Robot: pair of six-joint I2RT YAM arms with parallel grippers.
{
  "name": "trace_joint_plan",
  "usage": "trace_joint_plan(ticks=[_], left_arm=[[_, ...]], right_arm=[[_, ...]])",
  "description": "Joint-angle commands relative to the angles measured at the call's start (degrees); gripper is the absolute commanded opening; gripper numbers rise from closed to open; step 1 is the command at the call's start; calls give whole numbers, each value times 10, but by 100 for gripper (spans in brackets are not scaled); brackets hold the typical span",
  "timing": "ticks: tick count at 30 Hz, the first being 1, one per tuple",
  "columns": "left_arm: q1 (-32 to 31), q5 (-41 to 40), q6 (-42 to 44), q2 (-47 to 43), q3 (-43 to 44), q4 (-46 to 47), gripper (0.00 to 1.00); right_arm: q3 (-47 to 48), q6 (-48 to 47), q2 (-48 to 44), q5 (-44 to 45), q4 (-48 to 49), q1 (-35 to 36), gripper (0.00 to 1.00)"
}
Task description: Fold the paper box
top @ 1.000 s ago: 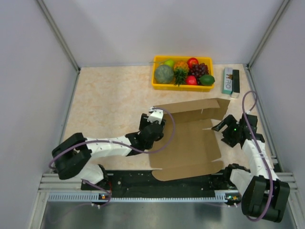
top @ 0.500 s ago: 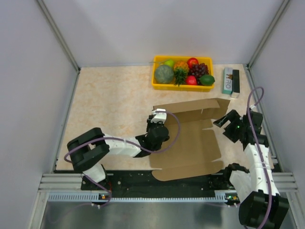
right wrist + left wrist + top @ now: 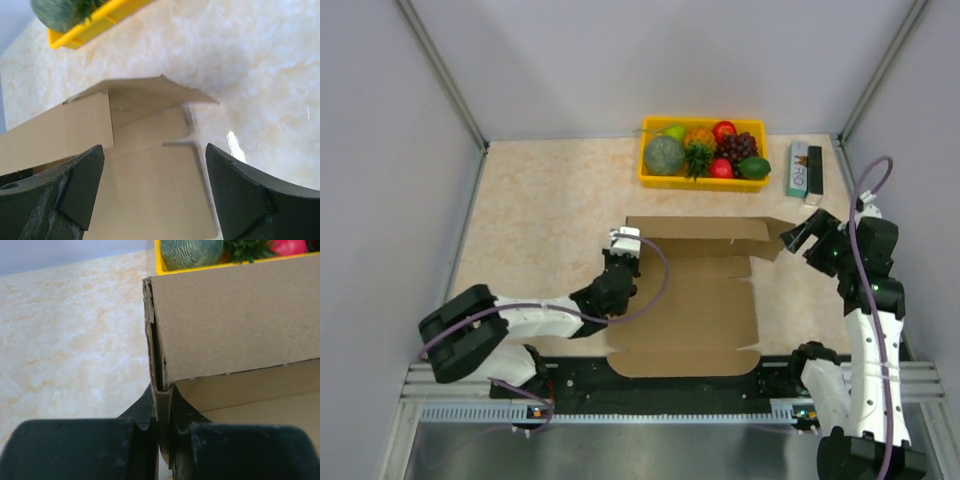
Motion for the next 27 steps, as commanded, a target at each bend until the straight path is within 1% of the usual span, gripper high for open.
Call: trace_joint_plan(ticks=[1, 2, 3, 4, 5, 6, 7, 8, 9, 10, 13, 14, 15, 16, 18, 19, 20, 21, 22, 24, 25, 27], left_arm=[[54, 117, -11, -117, 1, -77, 0], [67, 161, -21, -160, 5, -141, 0], [82, 175, -29, -181, 9, -174, 0], [114, 189, -37, -202, 23, -213, 0], [132, 242, -46, -238, 31, -243, 0], [149, 258, -53, -254, 42, -316, 0], [178, 278, -60, -265, 74, -357, 0], [190, 310, -64, -282, 92, -392, 0], [198, 313, -68, -289, 109, -463, 0], [215, 318, -74, -297, 133, -493, 0], [252, 373, -104, -324, 171, -587, 0], [257, 383, -113, -338, 174, -597, 0], [263, 390, -119, -345, 181, -607, 0], [275, 395, -125, -351, 182, -621, 0], [290, 393, -146, -360, 191, -633, 0], [293, 394, -156, -359, 196, -649, 0], [296, 396, -162, -357, 202, -655, 0], [297, 402, -164, -359, 203, -654, 0], [297, 404, -173, -360, 201, -648, 0], [298, 403, -176, -366, 190, -627, 0], [298, 399, -177, -367, 187, -618, 0], [298, 392, -178, -366, 179, -601, 0]], right_arm=[[67, -67, -12, -11, -3, -3, 82], [75, -75, -11, -11, -3, -2, 82], [83, -82, -7, -13, -3, -2, 82], [100, -96, 1, -18, 0, -2, 82], [108, -101, 9, -45, 9, -3, 82], [119, -105, 15, -61, 13, -2, 82], [138, -111, 29, -77, 18, -3, 82], [146, -112, 34, -100, 23, -3, 82], [155, -110, 40, -106, 33, -3, 82], [172, -110, 47, -110, 36, -2, 82], [196, -111, 82, -172, 39, -2, 83], [197, -112, 92, -192, 39, -2, 82], [193, -108, 94, -214, 60, -3, 83], [165, -75, 92, -267, 84, -2, 80], [118, -20, 41, -270, 144, -2, 79], [56, 30, 11, -272, 211, -1, 79], [36, 46, -14, -259, 218, -1, 80], [25, 58, -51, -236, 203, -1, 80], [11, 88, -63, -204, 176, 1, 81], [2, 103, -84, -199, 151, 7, 80], [0, 117, -88, -187, 134, 27, 80], [-1, 135, -80, -185, 135, 68, 79]])
